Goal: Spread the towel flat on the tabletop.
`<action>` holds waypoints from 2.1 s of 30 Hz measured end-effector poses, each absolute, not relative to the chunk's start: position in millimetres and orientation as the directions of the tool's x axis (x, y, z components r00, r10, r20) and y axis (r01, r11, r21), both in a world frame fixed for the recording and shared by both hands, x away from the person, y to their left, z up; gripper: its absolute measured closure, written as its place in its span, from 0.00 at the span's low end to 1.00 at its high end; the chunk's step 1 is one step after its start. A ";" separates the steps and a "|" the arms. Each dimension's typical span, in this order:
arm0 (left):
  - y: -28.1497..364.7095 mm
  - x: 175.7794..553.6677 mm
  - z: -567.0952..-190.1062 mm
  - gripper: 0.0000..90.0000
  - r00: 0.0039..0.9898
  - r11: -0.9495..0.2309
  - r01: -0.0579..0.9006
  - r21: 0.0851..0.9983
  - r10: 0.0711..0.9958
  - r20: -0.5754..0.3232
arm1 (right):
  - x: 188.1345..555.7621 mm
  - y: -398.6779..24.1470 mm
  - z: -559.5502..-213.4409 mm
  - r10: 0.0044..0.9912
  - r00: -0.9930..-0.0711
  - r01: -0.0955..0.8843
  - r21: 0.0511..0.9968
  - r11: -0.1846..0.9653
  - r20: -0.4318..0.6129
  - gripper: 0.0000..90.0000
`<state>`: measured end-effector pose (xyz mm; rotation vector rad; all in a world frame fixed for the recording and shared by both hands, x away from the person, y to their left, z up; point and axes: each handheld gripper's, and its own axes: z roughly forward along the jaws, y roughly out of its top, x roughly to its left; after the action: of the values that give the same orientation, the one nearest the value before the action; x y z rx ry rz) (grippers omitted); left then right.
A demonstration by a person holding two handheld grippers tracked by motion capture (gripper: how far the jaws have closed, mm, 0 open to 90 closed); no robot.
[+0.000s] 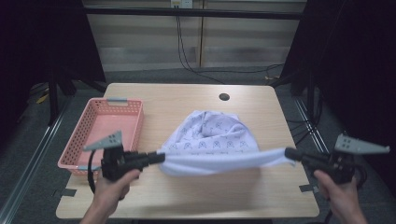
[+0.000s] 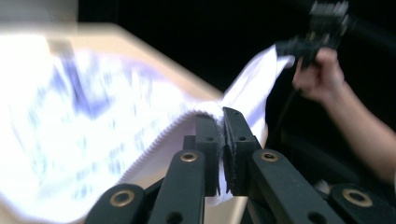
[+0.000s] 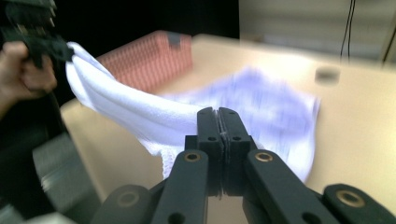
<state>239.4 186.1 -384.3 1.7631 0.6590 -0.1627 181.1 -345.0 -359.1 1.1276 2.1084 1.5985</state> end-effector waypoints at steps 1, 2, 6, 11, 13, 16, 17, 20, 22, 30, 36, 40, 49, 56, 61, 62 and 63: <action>186.7 232.4 -392.5 0.95 0.820 -0.151 0.526 0.837 0.353 -0.451 | 172.5 -343.9 -369.3 0.700 -0.667 0.437 0.895 0.090 0.256 0.98; 187.6 226.4 -401.0 0.95 0.814 -0.156 0.543 0.825 0.338 -0.472 | 164.3 -342.4 -378.9 0.684 -0.679 0.447 0.889 0.097 0.267 0.98; 196.3 201.7 -429.9 0.90 0.788 -0.194 0.596 0.779 0.329 -0.521 | 133.8 -339.8 -407.4 0.664 -0.683 0.494 0.862 0.114 0.303 0.93; 202.3 197.2 -443.1 0.79 0.773 -0.245 0.607 0.756 0.403 -0.490 | 123.8 -343.5 -417.1 0.696 -0.661 0.498 0.858 0.128 0.280 0.72; 205.3 204.2 -443.8 0.79 0.775 -0.240 0.597 0.765 0.420 -0.473 | 130.6 -343.2 -418.0 0.707 -0.651 0.491 0.863 0.118 0.274 0.66; 200.9 218.7 -442.8 0.81 0.776 -0.261 0.583 0.769 0.459 -0.432 | 142.6 -337.4 -420.4 0.714 -0.656 0.483 0.863 0.148 0.245 0.67; 197.5 224.6 -442.6 0.81 0.784 -0.275 0.573 0.772 0.457 -0.419 | 148.1 -334.5 -421.8 0.711 -0.660 0.486 0.859 0.159 0.242 0.67; 185.5 244.3 -444.6 0.83 0.799 -0.280 0.549 0.788 0.451 -0.397 | 165.4 -323.4 -425.6 0.707 -0.669 0.490 0.851 0.189 0.228 0.66; 175.3 256.2 -447.6 0.83 0.799 -0.280 0.553 0.784 0.446 -0.404 | 177.9 -313.6 -427.8 0.702 -0.681 0.486 0.846 0.221 0.208 0.65; 144.1 287.8 -457.9 0.85 0.816 -0.329 0.545 0.772 0.420 -0.397 | 237.9 -283.0 -446.6 0.648 -0.732 0.494 0.818 0.293 0.210 0.60; 125.8 310.2 -471.6 0.76 0.809 -0.392 0.548 0.739 0.471 -0.351 | 278.3 -271.0 -468.6 0.651 -0.727 0.536 0.774 0.337 0.220 0.57; 113.6 323.6 -481.3 0.70 0.818 -0.459 0.523 0.718 0.506 -0.272 | 303.5 -263.4 -488.1 0.670 -0.714 0.562 0.735 0.379 0.201 0.56; 118.9 323.0 -499.1 0.82 0.833 -0.528 0.501 0.685 0.510 -0.216 | 296.3 -262.0 -502.7 0.715 -0.694 0.544 0.710 0.447 0.082 0.83; 119.5 292.7 -498.0 0.97 0.873 -0.581 0.468 0.666 0.423 -0.244 | 257.6 -280.1 -497.8 0.682 -0.712 0.593 0.663 0.457 0.167 0.97; 118.0 259.2 -495.3 0.97 0.884 -0.614 0.463 0.639 0.373 -0.281 | 222.0 -283.5 -493.1 0.622 -0.751 0.602 0.619 0.504 0.223 0.97; 118.3 251.6 -494.5 0.97 0.886 -0.624 0.461 0.631 0.364 -0.286 | 215.4 -283.0 -491.6 0.611 -0.758 0.601 0.606 0.521 0.228 0.97; 119.3 245.2 -494.0 0.97 0.887 -0.633 0.461 0.623 0.348 -0.303 | 208.5 -282.0 -490.2 0.608 -0.756 0.612 0.589 0.528 0.241 0.96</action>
<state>245.2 119.3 -494.0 2.3150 0.5778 -0.1983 208.5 -282.0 -490.2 1.0984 2.7507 1.0639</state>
